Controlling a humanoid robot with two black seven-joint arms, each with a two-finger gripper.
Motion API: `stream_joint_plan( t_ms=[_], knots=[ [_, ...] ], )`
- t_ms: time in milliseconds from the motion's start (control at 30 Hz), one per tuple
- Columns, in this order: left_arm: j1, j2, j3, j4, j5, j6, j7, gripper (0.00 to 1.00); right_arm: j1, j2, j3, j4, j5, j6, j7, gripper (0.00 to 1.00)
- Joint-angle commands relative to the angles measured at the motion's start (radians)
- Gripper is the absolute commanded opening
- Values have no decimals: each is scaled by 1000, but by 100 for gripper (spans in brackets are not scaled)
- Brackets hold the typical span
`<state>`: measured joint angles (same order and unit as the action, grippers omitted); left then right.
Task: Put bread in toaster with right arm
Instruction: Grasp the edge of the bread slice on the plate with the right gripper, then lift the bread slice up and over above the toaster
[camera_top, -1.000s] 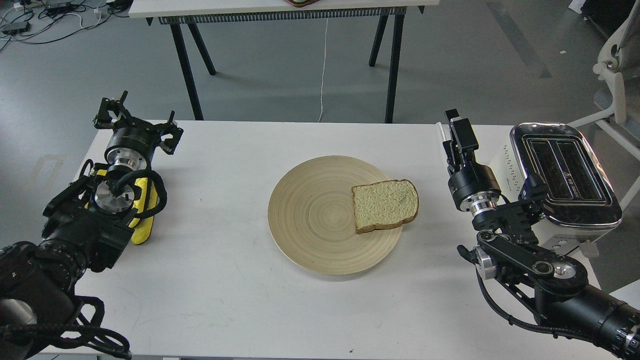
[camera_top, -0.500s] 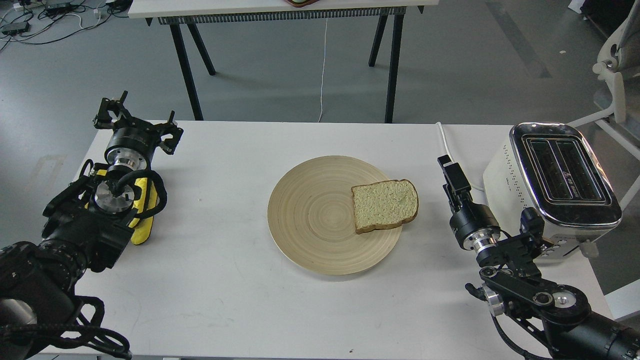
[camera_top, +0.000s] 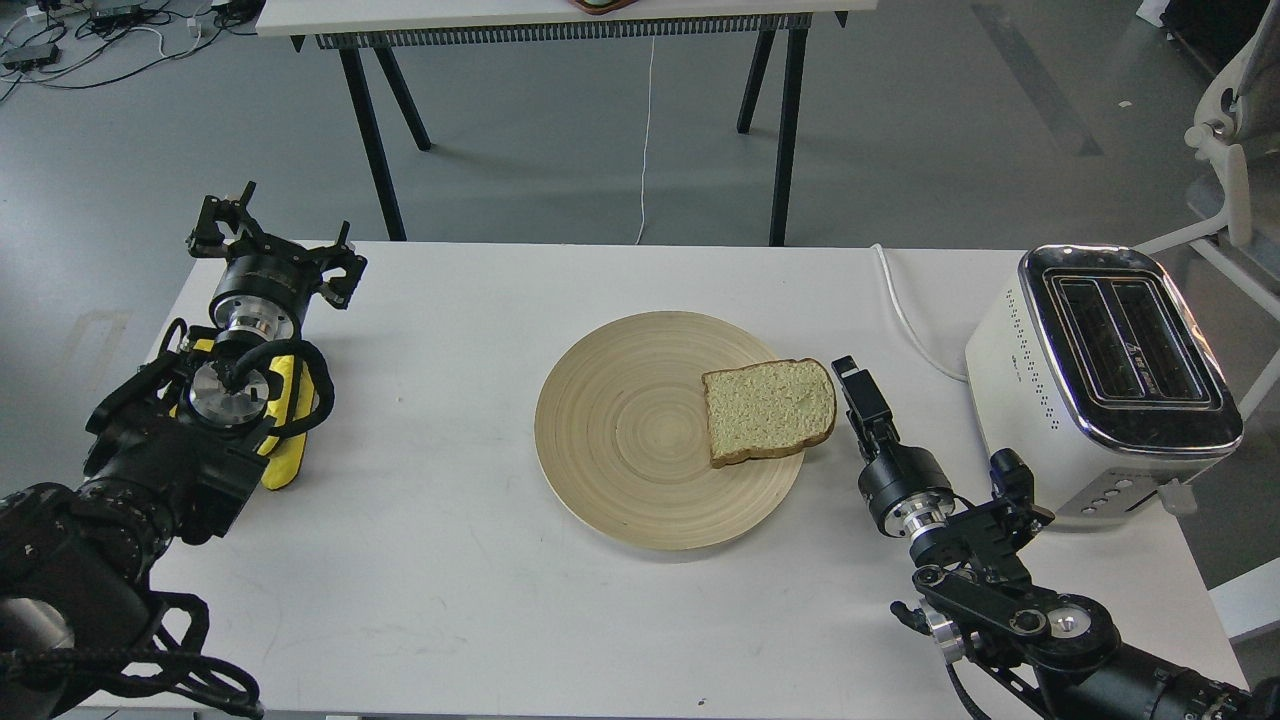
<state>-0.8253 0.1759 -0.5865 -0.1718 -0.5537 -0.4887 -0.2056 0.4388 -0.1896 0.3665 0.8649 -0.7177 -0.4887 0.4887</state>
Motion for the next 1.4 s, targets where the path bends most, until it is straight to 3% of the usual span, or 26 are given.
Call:
stream_joint_plan(
  t_ms=[0, 233, 633, 767, 867, 1167, 1367],
  knots=[
    [0, 1, 1, 0, 0, 0, 0, 100, 3, 9, -9, -1, 1, 0, 0, 72],
    [0, -1, 1, 0, 1, 0, 0, 100, 0, 9, -27, -15, 0, 0, 0, 46],
    [0, 1, 1, 0, 0, 0, 0, 100, -2, 7, -55, -12, 0, 0, 0, 32],
    [0, 1, -1, 0, 0, 0, 0, 100, 1, 9, -57, -12, 1, 0, 0, 13],
    [0, 0, 1, 0, 0, 0, 0, 100, 8, 9, -57, -4, 6, 0, 0, 5],
    [0, 1, 1, 0, 0, 0, 0, 100, 11, -36, -9, 55, 9, 0, 0, 0],
    [0, 1, 1, 0, 0, 0, 0, 100, 35, -166, 172, 259, 9, 0, 0, 0]
  ],
)
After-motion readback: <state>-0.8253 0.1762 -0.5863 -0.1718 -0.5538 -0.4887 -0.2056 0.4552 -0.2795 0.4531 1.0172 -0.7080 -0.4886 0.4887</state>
